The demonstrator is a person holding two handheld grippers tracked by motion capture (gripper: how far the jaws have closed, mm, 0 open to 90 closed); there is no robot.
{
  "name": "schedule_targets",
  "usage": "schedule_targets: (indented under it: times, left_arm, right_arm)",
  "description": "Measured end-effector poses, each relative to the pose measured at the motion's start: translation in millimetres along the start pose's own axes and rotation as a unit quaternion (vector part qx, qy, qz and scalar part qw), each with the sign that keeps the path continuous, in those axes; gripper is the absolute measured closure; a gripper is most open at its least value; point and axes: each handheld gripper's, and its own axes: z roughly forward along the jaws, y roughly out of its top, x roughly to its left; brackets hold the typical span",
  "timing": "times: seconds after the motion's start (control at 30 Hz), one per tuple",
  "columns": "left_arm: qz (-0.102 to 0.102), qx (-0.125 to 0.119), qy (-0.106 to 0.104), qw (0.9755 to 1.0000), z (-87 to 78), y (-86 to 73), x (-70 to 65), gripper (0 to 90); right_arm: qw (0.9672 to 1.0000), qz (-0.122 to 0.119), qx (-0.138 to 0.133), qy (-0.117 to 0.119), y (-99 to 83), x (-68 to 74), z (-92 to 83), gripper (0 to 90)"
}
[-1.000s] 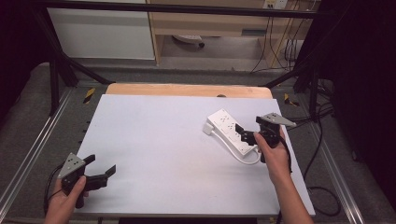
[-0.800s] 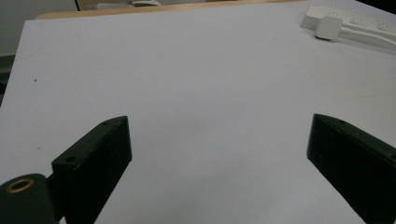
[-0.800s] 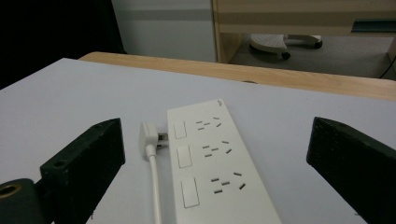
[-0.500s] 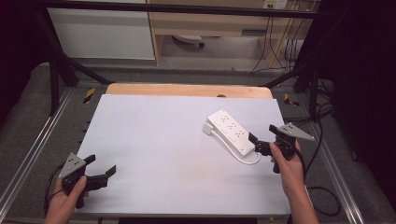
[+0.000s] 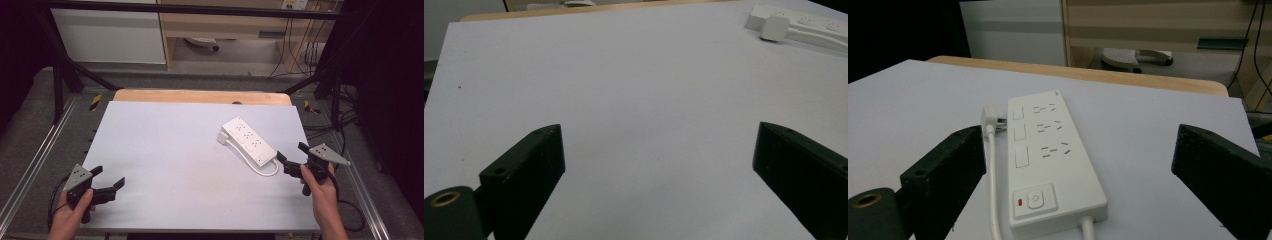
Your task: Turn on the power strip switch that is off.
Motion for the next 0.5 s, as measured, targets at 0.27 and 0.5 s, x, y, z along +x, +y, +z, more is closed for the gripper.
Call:
schedule_targets:
  times: [0.27, 0.5]
  left_arm:
    - [0.000, -0.001, 0.000, 1.0000, -0.2, 0.2, -0.8, 6.4]
    - [0.002, -0.001, -0.002, 1.0000, -0.3, 0.5, -1.4, 6.4]
  right_arm:
    - [1.0000, 0.004, 0.006, -0.001, -14.1, -3.6, -12.1, 7.1]
    - [0.9999, 0.006, 0.011, 0.000, -24.0, -5.6, -19.8, 6.6]
